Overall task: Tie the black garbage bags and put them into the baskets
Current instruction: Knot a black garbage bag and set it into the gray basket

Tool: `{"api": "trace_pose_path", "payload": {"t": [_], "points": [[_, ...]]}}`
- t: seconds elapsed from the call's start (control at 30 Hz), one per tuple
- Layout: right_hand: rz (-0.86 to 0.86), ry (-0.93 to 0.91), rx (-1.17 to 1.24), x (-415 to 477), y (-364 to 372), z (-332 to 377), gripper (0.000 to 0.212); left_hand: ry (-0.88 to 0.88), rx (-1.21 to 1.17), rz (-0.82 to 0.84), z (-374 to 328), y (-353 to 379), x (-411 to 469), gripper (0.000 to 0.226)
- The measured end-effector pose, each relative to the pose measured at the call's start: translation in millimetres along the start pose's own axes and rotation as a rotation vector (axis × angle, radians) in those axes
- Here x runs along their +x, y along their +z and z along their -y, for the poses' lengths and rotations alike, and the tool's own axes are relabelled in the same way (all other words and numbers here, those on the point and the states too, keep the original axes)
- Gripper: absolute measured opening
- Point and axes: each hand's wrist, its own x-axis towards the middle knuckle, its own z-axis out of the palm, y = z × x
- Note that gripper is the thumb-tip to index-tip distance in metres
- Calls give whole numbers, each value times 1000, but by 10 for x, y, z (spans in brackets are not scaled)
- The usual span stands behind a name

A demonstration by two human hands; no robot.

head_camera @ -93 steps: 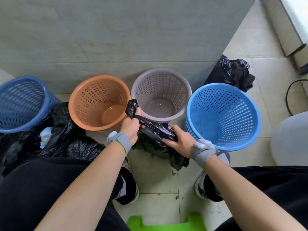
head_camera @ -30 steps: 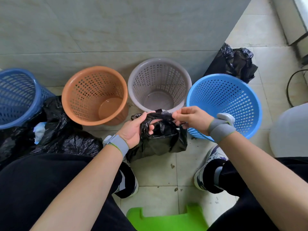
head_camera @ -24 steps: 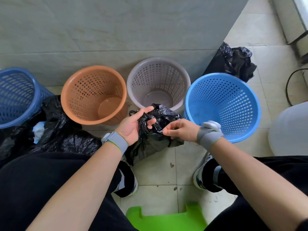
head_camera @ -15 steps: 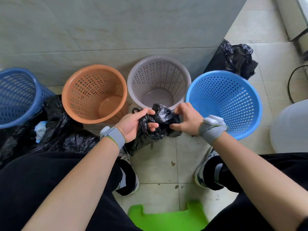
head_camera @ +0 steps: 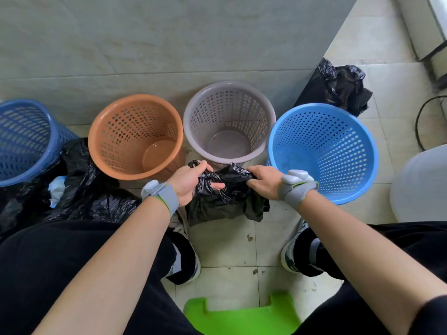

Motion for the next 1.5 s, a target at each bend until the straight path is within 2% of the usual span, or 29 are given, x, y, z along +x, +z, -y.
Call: {"api": "trace_pose_path", "payload": {"t": [0.13, 0.27, 0.37, 0.5, 0.57, 0.63, 0.73, 0.87, 1.0, 1.1, 1.13, 1.2, 1.33, 1.4, 1.5], "points": [[-7, 21, 60, -37, 54, -66, 12, -3, -31, -23, 55, 59, 22, 28], [-1, 6, 133, -76, 144, -37, 7, 87, -153, -165, 110, 101, 119, 33], [35, -18, 130, -101, 242, -1, 5, 122, -344, -231, 152, 127, 158, 35], [132, -11, 102, -116, 401, -29, 19, 168, -772, -245, 97, 67, 153, 40], [169, 18, 66, -138, 482, -88, 23, 173, -841, -264, 63, 17, 138, 44], [191, 60, 36, -165, 543, -173, 26, 181, -768, -284, 34, 5, 113, 45], [146, 98, 70, -199, 571, -269, 26, 120, -535, -290, 75, 37, 100, 40], [50, 83, 114, -179, 579, -285, 24, 139, 79, -339, 239, 26, 81, 20], [29, 67, 133, -147, 578, -283, 24, 143, 396, -72, 257, -129, 8, 45], [14, 55, 139, -132, 567, -267, 24, 173, 698, 159, 184, -230, 27, 74], [9, 53, 144, -127, 563, -269, 24, 201, 773, 188, 156, -198, 26, 83], [1, 41, 151, -116, 557, -265, 23, 285, 840, 143, 132, -100, -2, 80], [2, 29, 159, -119, 549, -291, 20, 453, 779, 58, 249, -17, -3, 33], [-3, 24, 168, -121, 549, -306, 21, 448, 740, 35, 286, -10, -7, 24], [-28, 23, 194, -119, 541, -316, 21, 377, 555, 26, 282, 35, -36, 24]]}}
